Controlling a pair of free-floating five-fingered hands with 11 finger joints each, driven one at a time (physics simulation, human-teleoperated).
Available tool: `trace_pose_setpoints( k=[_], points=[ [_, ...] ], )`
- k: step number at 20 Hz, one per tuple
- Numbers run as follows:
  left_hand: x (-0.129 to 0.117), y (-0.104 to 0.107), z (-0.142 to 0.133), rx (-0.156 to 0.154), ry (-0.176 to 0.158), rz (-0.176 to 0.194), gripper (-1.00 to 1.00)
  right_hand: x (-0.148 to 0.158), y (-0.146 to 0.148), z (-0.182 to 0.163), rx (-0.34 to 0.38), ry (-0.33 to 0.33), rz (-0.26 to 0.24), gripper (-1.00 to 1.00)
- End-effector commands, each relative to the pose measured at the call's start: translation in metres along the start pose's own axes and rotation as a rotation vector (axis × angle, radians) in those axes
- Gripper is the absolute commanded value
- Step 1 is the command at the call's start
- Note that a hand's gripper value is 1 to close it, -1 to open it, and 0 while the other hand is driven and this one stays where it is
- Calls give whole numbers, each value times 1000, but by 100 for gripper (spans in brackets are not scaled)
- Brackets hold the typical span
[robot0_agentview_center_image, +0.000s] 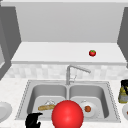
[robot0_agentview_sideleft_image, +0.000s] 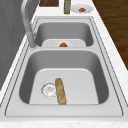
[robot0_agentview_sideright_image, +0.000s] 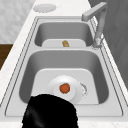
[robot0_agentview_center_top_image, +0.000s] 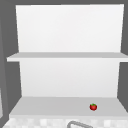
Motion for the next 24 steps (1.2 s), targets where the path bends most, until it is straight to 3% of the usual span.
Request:
trace_pose_setpoints(
  k=[1, 10, 14, 18, 19, 20, 24],
  points=[
    [0, 0, 0, 0, 0, 0, 0, 5, 18, -12, -5, -11, 29, 100],
    [0, 0, 0, 0, 0, 0, 0, -17, 16, -43, 68, -74, -49, 100],
    [0, 0, 0, 0, 0, 0, 0, -16, 4, -44, 137, -76, -40, 100],
    [0, 0, 0, 0, 0, 0, 0, -15, -4, -31, 136, -70, -48, 100],
    [0, 0, 0, 0, 0, 0, 0, -15, -6, -30, 132, -70, -47, -100],
    [0, 0, 0, 0, 0, 0, 0, -13, -9, -25, 97, -52, 8, -100],
    [0, 0, 0, 0, 0, 0, 0, -21, -12, -13, -8, -21, 28, -100]
  ],
)
